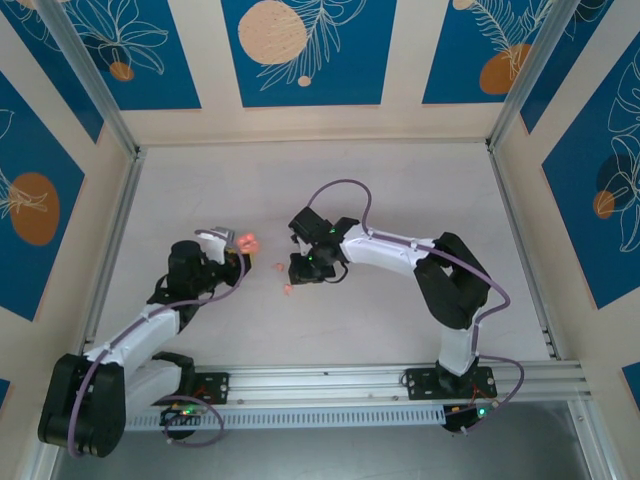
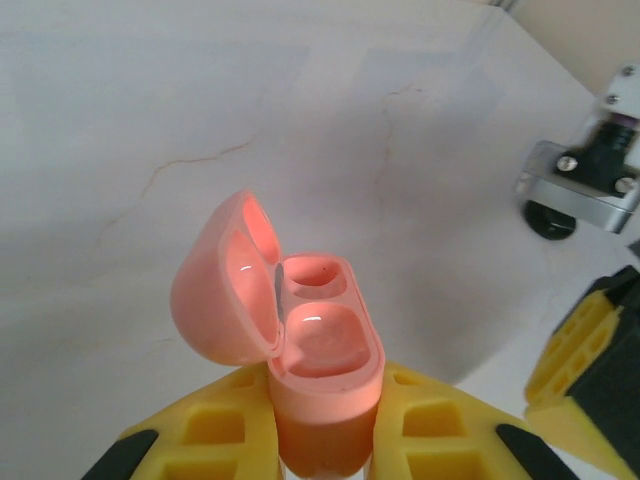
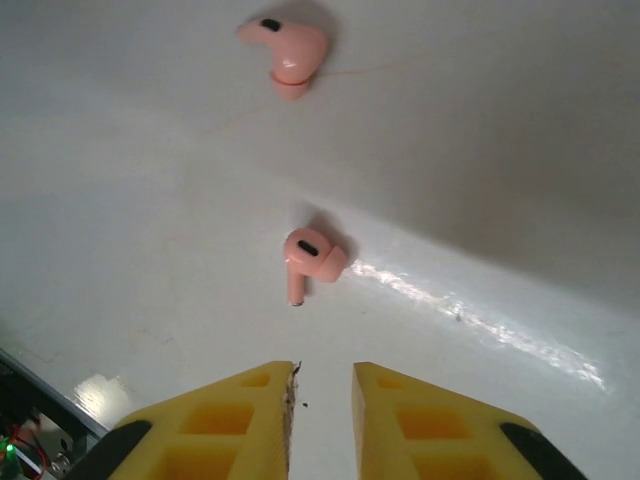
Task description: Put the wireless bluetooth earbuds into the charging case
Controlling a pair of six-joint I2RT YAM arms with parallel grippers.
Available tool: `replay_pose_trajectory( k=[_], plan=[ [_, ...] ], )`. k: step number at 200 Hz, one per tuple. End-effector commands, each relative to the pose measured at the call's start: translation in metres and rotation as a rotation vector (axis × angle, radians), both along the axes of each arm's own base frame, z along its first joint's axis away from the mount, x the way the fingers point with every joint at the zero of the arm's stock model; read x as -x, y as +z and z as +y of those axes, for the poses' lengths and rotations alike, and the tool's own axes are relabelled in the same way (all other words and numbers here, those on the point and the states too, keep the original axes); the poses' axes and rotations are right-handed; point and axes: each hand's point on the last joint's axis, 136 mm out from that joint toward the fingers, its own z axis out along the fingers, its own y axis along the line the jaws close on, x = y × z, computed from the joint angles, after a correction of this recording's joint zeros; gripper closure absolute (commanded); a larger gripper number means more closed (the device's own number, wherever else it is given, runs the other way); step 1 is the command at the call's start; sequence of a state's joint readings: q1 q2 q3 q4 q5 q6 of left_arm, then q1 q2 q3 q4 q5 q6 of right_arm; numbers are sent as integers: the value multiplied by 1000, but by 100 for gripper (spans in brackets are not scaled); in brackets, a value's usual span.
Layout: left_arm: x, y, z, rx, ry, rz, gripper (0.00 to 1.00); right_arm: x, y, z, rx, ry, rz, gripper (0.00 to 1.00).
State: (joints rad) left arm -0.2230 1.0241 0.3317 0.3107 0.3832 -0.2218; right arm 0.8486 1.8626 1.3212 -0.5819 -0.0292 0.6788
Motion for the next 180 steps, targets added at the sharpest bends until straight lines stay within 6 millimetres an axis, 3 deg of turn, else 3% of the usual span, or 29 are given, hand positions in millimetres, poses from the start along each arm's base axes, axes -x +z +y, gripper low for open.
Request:
replay_pose_trajectory(
  k=[1,29,106,180],
  plan=[
    [-9,12,7,-27,49,-50,82,6,1,5,-21,4,55,71],
    [-9,17,11,-34,75,-46,82,1,-7,3,43,42,59,61],
    [-11,25,21,-77,123,-25,81,2,-29,20,60,34,194,55],
    [-12,28,19,-72,118,-28,81,3,-42,28,68,43,233,59]
  ],
)
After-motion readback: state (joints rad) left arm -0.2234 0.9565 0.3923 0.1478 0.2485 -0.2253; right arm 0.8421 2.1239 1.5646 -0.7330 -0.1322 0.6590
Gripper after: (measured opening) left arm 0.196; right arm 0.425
